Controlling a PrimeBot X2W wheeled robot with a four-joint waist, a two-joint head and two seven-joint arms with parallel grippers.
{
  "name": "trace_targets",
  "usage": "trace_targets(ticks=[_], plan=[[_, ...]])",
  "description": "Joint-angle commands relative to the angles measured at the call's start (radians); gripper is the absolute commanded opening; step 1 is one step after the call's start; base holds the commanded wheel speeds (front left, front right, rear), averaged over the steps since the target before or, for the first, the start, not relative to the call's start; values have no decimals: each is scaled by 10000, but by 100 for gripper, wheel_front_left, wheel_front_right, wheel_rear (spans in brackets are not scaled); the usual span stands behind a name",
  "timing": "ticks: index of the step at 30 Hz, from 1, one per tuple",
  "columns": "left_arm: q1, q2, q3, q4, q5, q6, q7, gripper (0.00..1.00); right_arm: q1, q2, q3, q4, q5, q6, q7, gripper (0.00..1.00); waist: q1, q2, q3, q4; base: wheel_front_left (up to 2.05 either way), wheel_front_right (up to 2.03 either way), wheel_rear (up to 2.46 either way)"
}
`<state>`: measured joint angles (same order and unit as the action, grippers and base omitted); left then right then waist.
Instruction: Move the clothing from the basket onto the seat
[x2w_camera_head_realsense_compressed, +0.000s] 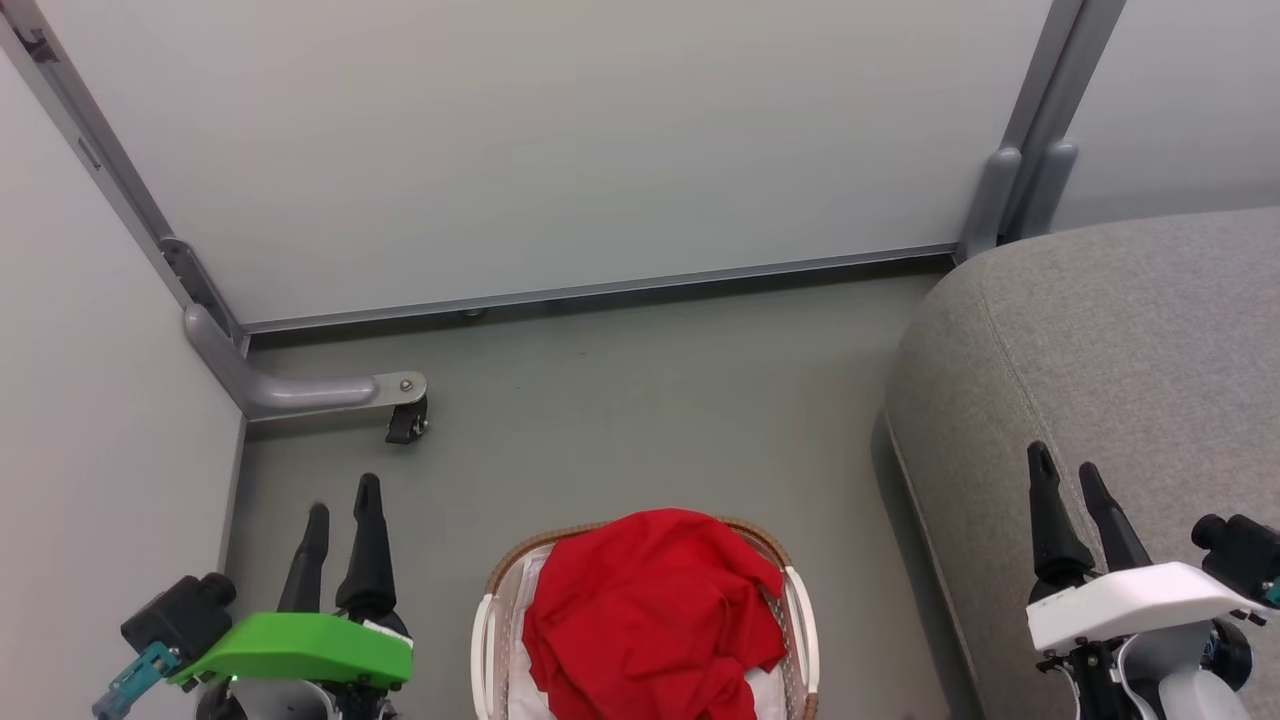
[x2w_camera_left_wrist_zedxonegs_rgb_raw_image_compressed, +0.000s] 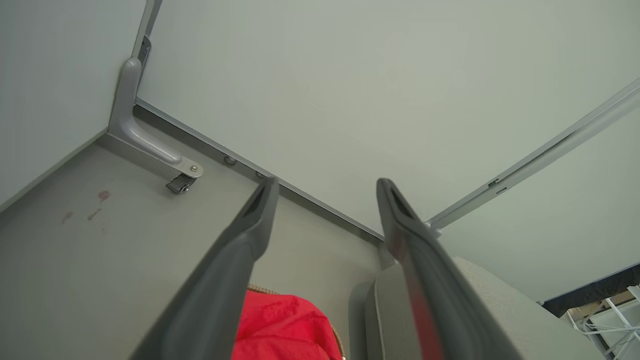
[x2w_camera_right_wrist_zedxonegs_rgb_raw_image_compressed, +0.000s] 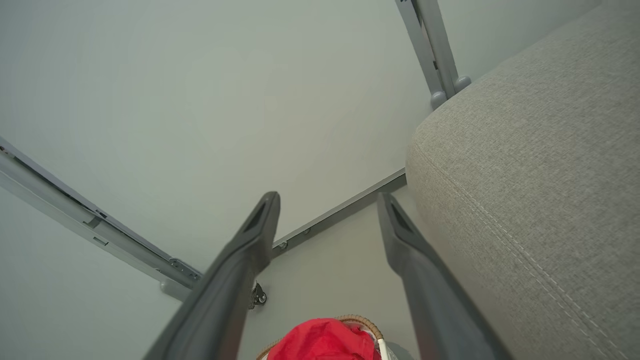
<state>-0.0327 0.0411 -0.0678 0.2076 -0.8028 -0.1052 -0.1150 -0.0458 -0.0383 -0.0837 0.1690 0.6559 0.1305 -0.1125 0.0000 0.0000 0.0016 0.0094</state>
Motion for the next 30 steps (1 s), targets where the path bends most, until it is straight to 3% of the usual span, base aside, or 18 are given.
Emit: trace_targets(ticks=[1, 17, 30], plan=[[-12, 68, -44, -46, 318, 41, -95, 100, 30, -70, 36, -54, -365, 2, -117, 100, 0, 0, 1, 4, 0, 0, 0], [157, 87, -312, 421, 2183, 18, -544, 100, 0, -96, 260, 242, -2459, 2, -569, 100, 0, 0, -26, 55, 0, 0, 0], [109, 99, -546, 723, 3059, -17, -837, 100, 54, -113, 398, 340, -3656, 3, -865, 100, 0, 0, -31, 133, 0, 0, 0]])
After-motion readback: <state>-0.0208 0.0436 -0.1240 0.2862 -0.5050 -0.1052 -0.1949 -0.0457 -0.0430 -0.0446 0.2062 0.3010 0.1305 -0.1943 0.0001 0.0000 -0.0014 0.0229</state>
